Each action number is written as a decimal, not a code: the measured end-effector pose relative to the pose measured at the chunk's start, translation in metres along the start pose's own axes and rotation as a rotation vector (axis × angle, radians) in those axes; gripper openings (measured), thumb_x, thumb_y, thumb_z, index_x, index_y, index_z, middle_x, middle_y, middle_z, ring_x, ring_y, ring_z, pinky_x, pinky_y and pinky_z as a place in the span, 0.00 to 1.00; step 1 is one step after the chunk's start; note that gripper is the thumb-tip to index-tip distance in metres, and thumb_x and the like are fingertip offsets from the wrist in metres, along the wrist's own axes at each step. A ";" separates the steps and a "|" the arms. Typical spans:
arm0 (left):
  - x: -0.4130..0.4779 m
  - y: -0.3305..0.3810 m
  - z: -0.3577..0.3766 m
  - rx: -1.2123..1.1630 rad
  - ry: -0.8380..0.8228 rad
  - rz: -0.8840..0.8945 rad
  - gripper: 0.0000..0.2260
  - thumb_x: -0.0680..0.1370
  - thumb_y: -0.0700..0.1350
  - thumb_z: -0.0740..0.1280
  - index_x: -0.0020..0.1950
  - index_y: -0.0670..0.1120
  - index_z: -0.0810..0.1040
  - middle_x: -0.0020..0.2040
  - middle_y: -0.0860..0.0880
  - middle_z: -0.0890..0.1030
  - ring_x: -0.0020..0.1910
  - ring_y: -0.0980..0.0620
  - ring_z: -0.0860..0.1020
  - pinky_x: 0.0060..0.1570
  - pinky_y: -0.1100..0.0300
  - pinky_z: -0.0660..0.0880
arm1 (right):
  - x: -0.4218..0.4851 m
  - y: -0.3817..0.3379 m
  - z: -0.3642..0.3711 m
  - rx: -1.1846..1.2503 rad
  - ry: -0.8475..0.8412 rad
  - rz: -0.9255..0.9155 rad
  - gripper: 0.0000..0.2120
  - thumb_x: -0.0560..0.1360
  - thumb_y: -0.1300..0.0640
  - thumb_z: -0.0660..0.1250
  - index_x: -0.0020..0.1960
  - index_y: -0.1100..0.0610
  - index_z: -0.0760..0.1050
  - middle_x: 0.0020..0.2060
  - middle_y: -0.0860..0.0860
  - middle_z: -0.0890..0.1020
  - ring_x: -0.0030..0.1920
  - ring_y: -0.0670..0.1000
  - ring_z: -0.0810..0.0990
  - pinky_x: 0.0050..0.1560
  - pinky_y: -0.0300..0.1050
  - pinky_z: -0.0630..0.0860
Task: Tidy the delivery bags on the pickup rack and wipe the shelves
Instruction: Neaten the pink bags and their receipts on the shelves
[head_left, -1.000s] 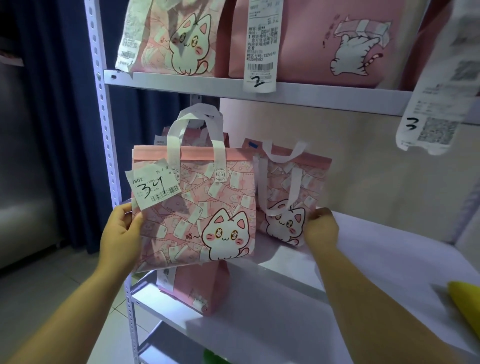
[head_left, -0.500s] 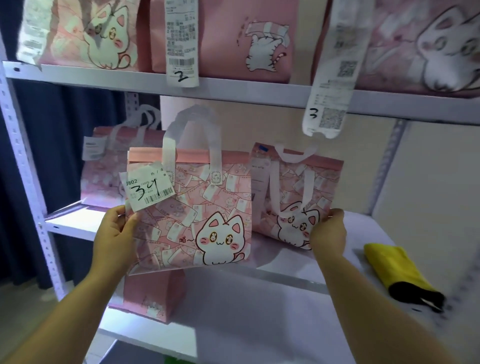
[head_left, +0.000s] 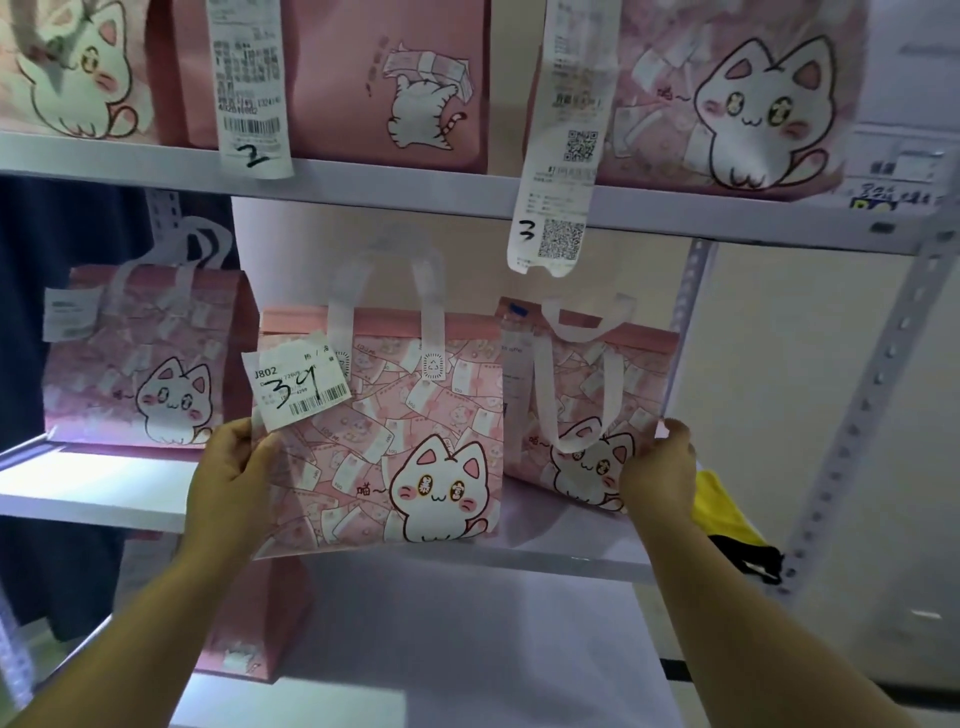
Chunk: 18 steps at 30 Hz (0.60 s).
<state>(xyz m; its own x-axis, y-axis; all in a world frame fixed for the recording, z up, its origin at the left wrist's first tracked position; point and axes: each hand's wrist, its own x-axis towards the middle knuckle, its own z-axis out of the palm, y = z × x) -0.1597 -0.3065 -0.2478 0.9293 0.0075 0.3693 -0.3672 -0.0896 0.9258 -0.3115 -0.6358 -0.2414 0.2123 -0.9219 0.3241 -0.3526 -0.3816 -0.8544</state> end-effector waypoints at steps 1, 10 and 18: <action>0.001 0.000 0.001 0.002 0.002 0.002 0.04 0.79 0.46 0.62 0.53 0.52 0.73 0.51 0.50 0.81 0.50 0.46 0.79 0.51 0.44 0.75 | -0.001 -0.002 0.000 -0.020 0.042 -0.010 0.24 0.75 0.66 0.60 0.70 0.59 0.62 0.62 0.62 0.71 0.58 0.65 0.73 0.51 0.56 0.72; 0.013 0.005 -0.009 -0.012 0.017 0.051 0.06 0.80 0.44 0.61 0.56 0.47 0.73 0.50 0.51 0.79 0.48 0.50 0.76 0.41 0.58 0.70 | -0.038 -0.044 0.009 0.127 -0.020 -0.355 0.11 0.74 0.61 0.65 0.56 0.55 0.72 0.53 0.52 0.75 0.52 0.54 0.75 0.53 0.50 0.74; 0.041 -0.005 -0.028 -0.034 0.006 0.042 0.06 0.80 0.44 0.61 0.57 0.48 0.72 0.51 0.50 0.78 0.49 0.49 0.77 0.45 0.55 0.71 | -0.096 -0.092 0.050 0.145 -0.534 -0.477 0.16 0.76 0.52 0.65 0.63 0.51 0.71 0.48 0.44 0.76 0.47 0.43 0.76 0.51 0.44 0.76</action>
<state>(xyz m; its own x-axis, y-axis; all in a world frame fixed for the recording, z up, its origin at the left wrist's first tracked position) -0.1208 -0.2775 -0.2354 0.9130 0.0104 0.4078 -0.4066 -0.0561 0.9119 -0.2539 -0.5090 -0.2138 0.7411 -0.4854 0.4638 0.0055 -0.6864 -0.7272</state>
